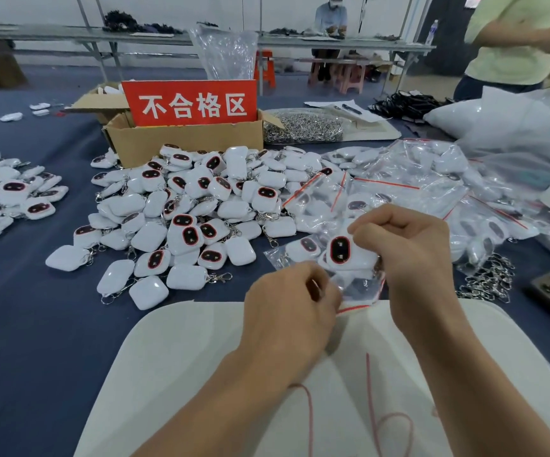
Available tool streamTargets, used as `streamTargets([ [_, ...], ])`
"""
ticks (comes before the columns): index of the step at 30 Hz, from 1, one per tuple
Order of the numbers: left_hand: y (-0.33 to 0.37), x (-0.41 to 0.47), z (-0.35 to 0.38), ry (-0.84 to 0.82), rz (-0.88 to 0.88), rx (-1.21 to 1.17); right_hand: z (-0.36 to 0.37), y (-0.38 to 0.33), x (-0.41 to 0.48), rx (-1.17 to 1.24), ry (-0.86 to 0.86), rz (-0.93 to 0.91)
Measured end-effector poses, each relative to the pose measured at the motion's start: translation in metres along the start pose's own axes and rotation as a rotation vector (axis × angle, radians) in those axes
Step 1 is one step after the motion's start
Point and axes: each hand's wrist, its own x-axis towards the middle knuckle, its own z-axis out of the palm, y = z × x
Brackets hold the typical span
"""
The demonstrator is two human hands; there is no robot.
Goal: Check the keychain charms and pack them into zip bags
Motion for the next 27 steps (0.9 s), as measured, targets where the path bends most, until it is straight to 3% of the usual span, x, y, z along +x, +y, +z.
streamTargets([
  [4,-0.004,0.005,-0.003,0.140,-0.083,-0.164,-0.001,-0.004,-0.002,0.117,-0.040,-0.004],
  [8,-0.007,0.007,-0.006,0.210,-0.058,-0.269,0.006,0.003,-0.009,-0.303,-0.045,-0.199],
  [11,-0.006,0.005,-0.011,0.296,0.011,-0.350,0.009,0.007,-0.011,-0.446,-0.007,-0.290],
  [17,-0.004,0.001,-0.013,0.318,0.168,-0.377,0.020,0.018,-0.017,-0.577,-0.162,-0.109],
  [19,-0.003,-0.003,-0.013,0.300,0.262,-0.369,0.020,0.022,-0.016,-0.764,-0.090,-0.113],
  [22,-0.003,-0.008,-0.009,0.181,0.398,-0.347,0.017,0.020,-0.012,-1.038,0.159,-0.104],
  [25,-0.006,-0.004,-0.010,0.077,0.396,-0.376,0.014,0.024,-0.008,-1.075,0.196,-0.007],
  [27,-0.012,0.004,-0.014,0.122,0.329,-0.408,0.009,0.027,-0.004,-1.026,0.198,-0.031],
])
